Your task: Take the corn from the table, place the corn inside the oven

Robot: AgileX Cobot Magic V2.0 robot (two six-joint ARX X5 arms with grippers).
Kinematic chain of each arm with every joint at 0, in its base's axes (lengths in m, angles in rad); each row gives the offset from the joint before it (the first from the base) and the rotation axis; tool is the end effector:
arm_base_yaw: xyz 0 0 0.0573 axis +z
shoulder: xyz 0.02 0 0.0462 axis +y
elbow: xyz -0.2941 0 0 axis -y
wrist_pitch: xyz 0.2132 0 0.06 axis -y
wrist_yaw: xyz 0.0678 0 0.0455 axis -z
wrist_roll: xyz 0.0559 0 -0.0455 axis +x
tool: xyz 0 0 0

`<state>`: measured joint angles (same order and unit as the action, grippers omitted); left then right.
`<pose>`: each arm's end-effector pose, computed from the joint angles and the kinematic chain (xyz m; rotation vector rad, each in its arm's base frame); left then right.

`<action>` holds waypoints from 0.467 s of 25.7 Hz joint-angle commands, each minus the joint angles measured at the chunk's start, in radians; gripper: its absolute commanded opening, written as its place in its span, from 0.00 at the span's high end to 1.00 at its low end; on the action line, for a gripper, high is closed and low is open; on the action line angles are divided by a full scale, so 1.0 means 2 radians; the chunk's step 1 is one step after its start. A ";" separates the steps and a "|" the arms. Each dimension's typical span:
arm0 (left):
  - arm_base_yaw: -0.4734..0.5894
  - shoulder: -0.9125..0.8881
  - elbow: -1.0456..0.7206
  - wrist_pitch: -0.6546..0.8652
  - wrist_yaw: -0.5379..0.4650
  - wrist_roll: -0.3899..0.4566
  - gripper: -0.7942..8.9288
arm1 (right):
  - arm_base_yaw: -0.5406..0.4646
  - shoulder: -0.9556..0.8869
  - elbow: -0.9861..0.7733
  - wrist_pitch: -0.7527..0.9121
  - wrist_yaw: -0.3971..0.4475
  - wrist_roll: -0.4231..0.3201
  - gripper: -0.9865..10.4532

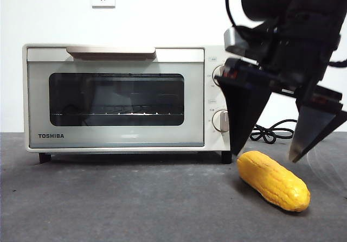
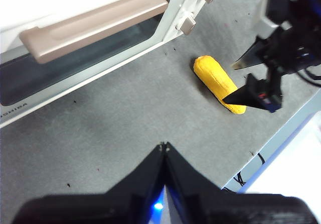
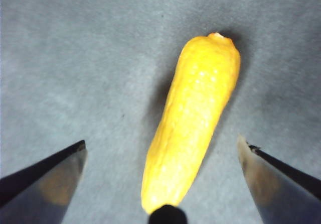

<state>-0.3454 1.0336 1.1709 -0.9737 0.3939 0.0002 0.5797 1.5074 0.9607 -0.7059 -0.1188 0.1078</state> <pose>0.1362 -0.0718 0.3562 -0.0205 0.8545 -0.6950 0.2083 0.1443 0.2203 -0.2012 1.2696 0.5343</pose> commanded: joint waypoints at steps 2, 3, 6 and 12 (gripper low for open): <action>-0.001 0.000 0.000 0.000 -0.001 0.007 0.92 | 0.002 0.024 0.001 0.007 0.002 0.001 0.47; -0.001 0.000 0.000 -0.001 -0.001 0.006 0.92 | 0.002 0.031 0.001 0.008 0.002 0.001 0.48; -0.001 0.000 0.000 -0.003 -0.001 0.006 0.92 | 0.002 0.041 0.001 0.011 0.002 0.001 0.53; -0.001 0.000 0.000 -0.011 -0.001 0.009 0.92 | 0.001 0.042 0.001 0.011 0.004 0.002 0.93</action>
<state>-0.3454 1.0340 1.1709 -0.9955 0.3935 0.0021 0.5797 1.5829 0.9611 -0.6842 -0.1123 0.1081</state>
